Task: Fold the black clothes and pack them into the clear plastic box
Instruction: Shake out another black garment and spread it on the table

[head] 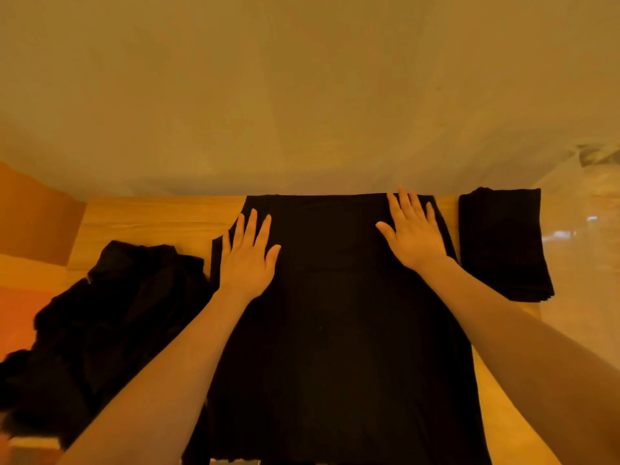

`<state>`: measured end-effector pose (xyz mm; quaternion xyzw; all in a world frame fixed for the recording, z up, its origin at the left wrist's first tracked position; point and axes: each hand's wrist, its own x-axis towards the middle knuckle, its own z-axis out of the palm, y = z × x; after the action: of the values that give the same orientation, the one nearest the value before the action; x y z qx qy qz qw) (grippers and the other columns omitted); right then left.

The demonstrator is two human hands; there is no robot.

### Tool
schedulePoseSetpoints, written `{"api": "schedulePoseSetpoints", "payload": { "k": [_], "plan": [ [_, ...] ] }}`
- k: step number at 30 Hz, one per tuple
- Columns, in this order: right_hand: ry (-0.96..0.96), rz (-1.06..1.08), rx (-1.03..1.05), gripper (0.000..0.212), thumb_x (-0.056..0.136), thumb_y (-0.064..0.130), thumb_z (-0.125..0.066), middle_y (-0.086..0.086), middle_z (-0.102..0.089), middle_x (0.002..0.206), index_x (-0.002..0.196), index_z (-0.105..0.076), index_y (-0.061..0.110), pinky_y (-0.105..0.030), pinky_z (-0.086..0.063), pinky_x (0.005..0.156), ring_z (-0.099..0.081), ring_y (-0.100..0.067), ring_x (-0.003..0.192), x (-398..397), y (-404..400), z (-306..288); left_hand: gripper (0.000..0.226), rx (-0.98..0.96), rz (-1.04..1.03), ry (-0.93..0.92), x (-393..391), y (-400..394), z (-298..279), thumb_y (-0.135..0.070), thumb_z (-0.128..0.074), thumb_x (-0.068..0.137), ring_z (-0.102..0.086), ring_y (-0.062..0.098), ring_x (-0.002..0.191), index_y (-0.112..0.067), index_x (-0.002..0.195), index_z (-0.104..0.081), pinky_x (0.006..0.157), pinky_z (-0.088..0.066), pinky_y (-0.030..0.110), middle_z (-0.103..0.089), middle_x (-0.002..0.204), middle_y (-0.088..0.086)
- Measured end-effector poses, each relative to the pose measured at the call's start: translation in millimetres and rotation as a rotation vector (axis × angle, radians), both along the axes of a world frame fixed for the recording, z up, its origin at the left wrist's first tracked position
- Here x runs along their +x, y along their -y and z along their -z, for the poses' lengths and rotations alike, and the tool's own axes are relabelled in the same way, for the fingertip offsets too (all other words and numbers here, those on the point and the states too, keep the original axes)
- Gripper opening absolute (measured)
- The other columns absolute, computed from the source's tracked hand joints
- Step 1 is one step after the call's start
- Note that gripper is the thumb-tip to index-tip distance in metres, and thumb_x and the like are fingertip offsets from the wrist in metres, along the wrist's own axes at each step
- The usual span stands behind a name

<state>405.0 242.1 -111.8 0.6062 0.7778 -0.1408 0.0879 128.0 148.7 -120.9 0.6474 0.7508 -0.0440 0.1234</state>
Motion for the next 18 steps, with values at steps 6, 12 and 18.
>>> {"api": "schedulePoseSetpoints", "payload": {
  "k": [6, 12, 18],
  "plan": [
    [-0.525, 0.169, 0.013, 0.055, 0.096, 0.037, -0.041, -0.003, -0.022, 0.154, 0.144, -0.029, 0.015, -0.039, -0.018, 0.117, -0.015, -0.015, 0.142, 14, 107, -47, 0.050, 0.282, -0.188, 0.346, 21, 91, -45, -0.036, -0.035, 0.096, -0.028, 0.028, 0.137, -0.005, 0.136, -0.042, 0.112, -0.020, 0.041, -0.035, 0.146, 0.015],
    [-0.114, -0.001, -0.108, 0.086, 0.086, 0.065, 0.011, -0.005, -0.016, 0.153, 0.145, -0.023, 0.013, -0.041, -0.009, 0.111, -0.005, -0.018, 0.140, 63, 199, -17, 0.076, -0.119, -0.273, 0.268, 49, 238, -32, -0.059, -0.007, 0.092, -0.028, 0.029, 0.138, -0.009, 0.139, -0.040, 0.110, -0.023, 0.048, -0.034, 0.148, 0.012],
    [-0.385, 0.158, -0.047, 0.052, 0.095, 0.040, -0.041, -0.007, -0.038, 0.144, 0.136, -0.044, 0.008, -0.037, -0.029, 0.109, -0.032, -0.027, 0.136, 84, 235, -24, 0.039, 0.181, -0.483, 0.305, 55, 275, -19, -0.029, -0.049, 0.090, -0.049, 0.037, 0.114, -0.001, 0.116, -0.057, 0.094, -0.040, 0.049, -0.055, 0.120, 0.020]
  ]
}}
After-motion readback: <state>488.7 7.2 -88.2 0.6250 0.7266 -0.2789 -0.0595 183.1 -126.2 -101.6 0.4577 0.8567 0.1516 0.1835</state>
